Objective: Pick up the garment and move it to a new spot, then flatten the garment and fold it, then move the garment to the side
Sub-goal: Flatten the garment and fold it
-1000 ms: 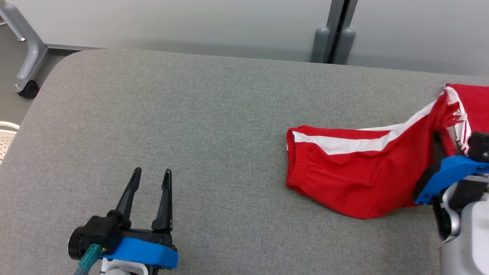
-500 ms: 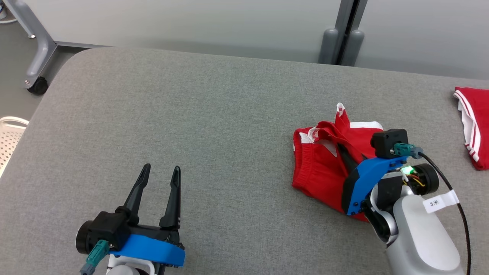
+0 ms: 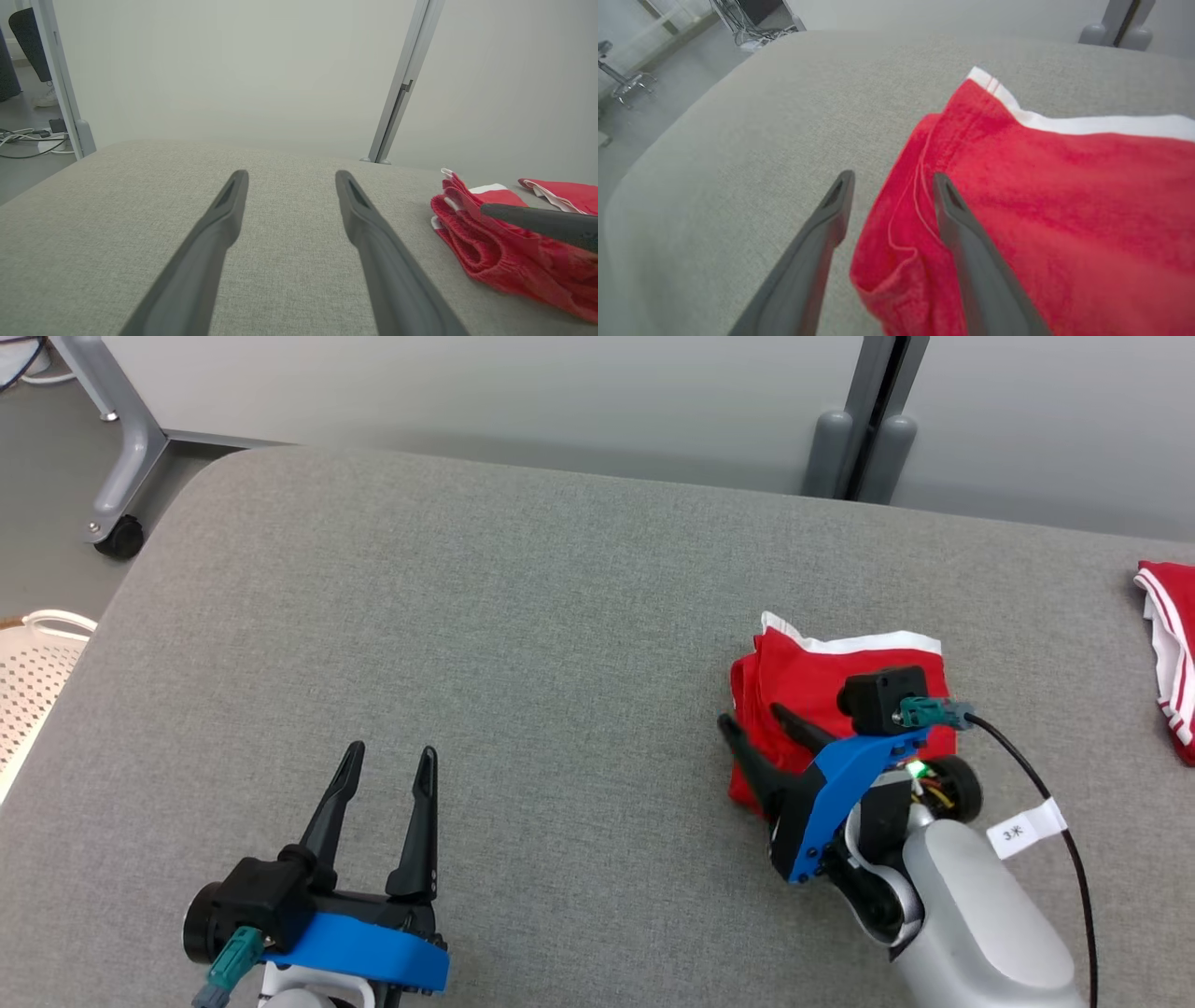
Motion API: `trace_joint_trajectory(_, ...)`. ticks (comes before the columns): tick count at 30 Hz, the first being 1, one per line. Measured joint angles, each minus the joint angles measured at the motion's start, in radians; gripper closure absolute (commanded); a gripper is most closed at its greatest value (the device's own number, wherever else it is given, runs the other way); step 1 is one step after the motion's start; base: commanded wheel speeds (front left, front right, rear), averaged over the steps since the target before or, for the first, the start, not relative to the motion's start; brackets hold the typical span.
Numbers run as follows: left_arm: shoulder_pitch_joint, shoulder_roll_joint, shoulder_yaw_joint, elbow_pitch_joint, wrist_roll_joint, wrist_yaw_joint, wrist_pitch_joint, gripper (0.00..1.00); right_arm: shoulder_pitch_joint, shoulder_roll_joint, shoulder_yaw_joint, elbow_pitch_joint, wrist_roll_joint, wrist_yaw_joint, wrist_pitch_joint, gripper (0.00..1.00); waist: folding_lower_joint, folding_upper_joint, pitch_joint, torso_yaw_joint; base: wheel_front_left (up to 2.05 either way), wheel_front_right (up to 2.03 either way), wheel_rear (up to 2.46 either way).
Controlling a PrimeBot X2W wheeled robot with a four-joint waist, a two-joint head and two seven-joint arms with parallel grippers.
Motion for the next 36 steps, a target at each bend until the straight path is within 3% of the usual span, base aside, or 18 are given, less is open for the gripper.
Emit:
trace_joint_trajectory(5,0.018,0.003,0.01,0.003,0.0,0.0,0.0,0.0,0.039,0.001,0.121,-0.122,0.41,0.0,-0.019,0.0,-0.0001,0.0,-0.02,-0.015,0.0,0.0,0.0)
trace_joint_trajectory(8,0.029,0.007,0.021,0.001,0.0,0.0,0.0,0.0,0.042,0.004,0.124,-0.211,0.504,0.0,-0.061,0.0,-0.0001,0.0,-0.033,-0.032,0.0,0.0,0.0)
trace_joint_trajectory(10,0.039,0.007,0.027,-0.001,0.0,0.0,0.0,0.0,0.055,0.003,0.073,-0.252,0.475,0.0,-0.097,0.0,-0.0001,-0.0001,-0.042,-0.043,0.0,0.0,0.0)
trace_joint_trajectory(13,0.046,0.006,0.031,-0.005,0.002,0.0,0.0,0.0,0.085,0.002,-0.052,-0.305,0.317,0.0,-0.145,0.0,-0.0001,-0.0001,-0.055,-0.058,0.0,0.0,0.0)
trace_joint_trajectory(17,0.057,0.006,0.033,-0.01,0.003,0.0,0.0,0.0,0.175,-0.012,-0.206,-0.322,0.086,0.0,-0.112,0.0,-0.0001,0.0,-0.063,-0.074,0.0,0.0,0.0)
trace_joint_trajectory(21,0.054,0.005,0.023,-0.014,0.003,0.0,0.0,0.0,0.213,-0.03,-0.263,-0.298,-0.103,0.0,-0.081,0.0,-0.0001,-0.0001,-0.052,-0.072,0.0,0.0,0.0)
trace_joint_trajectory(22,0.051,0.006,0.018,-0.014,0.004,0.0,0.0,0.0,0.217,-0.031,-0.266,-0.282,-0.141,0.0,-0.072,0.39,-0.0001,-0.0001,-0.048,-0.07,0.0,0.0,0.0)
trace_joint_trajectory(23,0.045,0.008,0.015,-0.013,0.006,0.0,0.0,0.0,0.218,-0.033,-0.259,-0.267,-0.175,0.0,-0.068,0.53,-0.0001,-0.0001,-0.043,-0.067,0.0,0.0,0.0)
trace_joint_trajectory(24,0.037,0.011,0.013,-0.013,0.007,0.0,0.0,0.0,0.215,-0.034,-0.255,-0.252,-0.203,0.0,-0.069,1.0,-0.0001,-0.0001,-0.037,-0.064,0.0,0.0,0.0)
trace_joint_trajectory(30,0.011,0.024,0.017,-0.007,0.007,0.0,0.0,0.0,0.134,-0.035,-0.147,-0.096,-0.319,0.0,-0.053,1.0,0.0,0.0,-0.011,-0.048,0.0,0.0,0.0)
trace_joint_trajectory(36,0.002,0.024,0.015,-0.004,0.007,0.0,0.0,0.0,0.11,-0.013,0.044,0.003,-0.307,0.0,-0.053,1.0,0.0,0.0,-0.006,-0.032,0.0,0.0,0.0)
